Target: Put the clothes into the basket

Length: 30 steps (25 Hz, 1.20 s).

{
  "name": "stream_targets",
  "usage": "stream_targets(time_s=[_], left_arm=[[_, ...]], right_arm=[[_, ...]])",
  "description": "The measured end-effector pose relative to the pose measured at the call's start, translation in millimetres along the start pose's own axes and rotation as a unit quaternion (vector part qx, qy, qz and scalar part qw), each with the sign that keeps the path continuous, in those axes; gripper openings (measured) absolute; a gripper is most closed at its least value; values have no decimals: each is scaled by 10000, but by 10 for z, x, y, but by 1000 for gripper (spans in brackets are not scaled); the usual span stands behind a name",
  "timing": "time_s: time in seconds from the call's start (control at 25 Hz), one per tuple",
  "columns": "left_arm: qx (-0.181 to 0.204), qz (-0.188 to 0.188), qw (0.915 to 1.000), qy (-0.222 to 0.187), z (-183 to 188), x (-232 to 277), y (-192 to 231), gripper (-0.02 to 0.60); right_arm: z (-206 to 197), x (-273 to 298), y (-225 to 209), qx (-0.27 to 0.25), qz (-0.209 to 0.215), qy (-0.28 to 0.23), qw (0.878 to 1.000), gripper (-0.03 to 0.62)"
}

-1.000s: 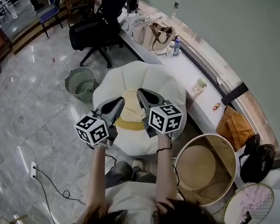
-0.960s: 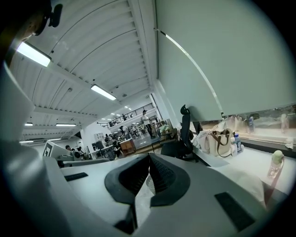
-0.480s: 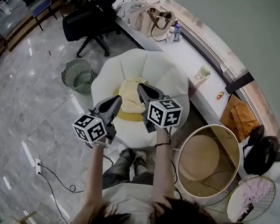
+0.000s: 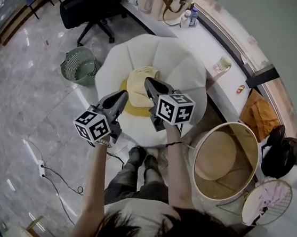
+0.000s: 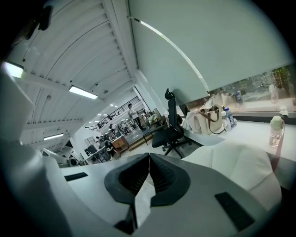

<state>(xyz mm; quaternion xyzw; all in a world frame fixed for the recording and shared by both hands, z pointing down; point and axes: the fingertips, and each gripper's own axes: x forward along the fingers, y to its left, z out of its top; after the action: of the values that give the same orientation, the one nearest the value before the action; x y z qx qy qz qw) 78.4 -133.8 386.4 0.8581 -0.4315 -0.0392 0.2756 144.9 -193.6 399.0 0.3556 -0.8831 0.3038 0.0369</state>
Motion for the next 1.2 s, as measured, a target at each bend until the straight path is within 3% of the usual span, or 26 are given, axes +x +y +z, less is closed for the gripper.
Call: stream_targets(time_s=[0.48, 1.2], left_arm=[[-119, -145, 9988, 457, -392, 231, 665, 11], [-501, -459, 9910, 1155, -1210, 862, 1602, 11]], right_arm=[[-343, 582, -363, 81, 136, 343, 9993, 9], [-1313, 1321, -1391, 625, -321, 927, 9932, 9]])
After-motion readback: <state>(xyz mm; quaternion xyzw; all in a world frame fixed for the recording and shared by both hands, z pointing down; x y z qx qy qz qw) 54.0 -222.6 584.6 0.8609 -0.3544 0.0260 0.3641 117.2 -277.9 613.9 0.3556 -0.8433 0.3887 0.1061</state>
